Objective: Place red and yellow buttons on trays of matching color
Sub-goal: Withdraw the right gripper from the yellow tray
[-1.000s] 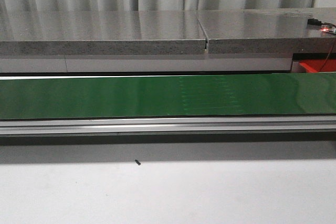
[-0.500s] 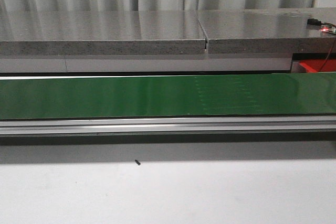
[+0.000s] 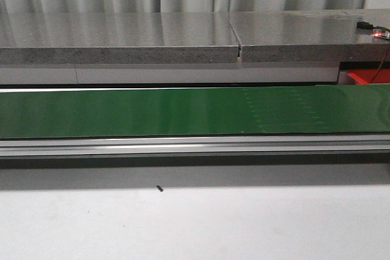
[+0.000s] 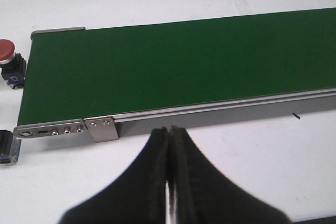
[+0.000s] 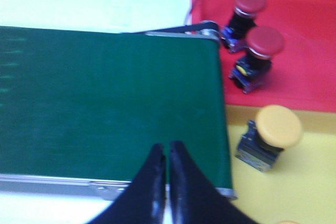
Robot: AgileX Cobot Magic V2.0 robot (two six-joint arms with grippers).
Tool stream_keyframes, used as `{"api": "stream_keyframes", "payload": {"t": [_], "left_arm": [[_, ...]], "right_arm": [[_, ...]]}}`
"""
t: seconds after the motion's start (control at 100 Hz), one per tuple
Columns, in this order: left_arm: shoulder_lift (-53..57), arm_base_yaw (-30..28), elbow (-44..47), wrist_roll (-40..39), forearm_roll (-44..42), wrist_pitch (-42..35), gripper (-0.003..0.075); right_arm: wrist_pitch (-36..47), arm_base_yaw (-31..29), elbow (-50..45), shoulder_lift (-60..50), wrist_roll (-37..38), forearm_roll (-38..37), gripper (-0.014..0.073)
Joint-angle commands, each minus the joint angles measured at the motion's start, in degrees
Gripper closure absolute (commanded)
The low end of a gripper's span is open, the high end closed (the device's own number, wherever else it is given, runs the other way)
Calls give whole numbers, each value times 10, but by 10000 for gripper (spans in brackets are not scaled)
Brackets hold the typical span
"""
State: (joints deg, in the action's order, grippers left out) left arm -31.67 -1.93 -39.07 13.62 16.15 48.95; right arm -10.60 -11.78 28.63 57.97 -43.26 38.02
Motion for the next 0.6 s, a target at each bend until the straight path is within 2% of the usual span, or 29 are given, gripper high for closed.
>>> {"api": "stream_keyframes", "payload": {"t": [0.0,0.34,0.59], "left_arm": [[-2,4,-15,0,10,-35,741],[-2,4,-15,0,10,-35,741],[-2,4,-15,0,10,-35,741]], "right_arm": [[21,17,13,-23,-4,-5,687],[-22,61,13,-85,-4,-7,680],[-124,63,13,-148,5,-7,680]]}}
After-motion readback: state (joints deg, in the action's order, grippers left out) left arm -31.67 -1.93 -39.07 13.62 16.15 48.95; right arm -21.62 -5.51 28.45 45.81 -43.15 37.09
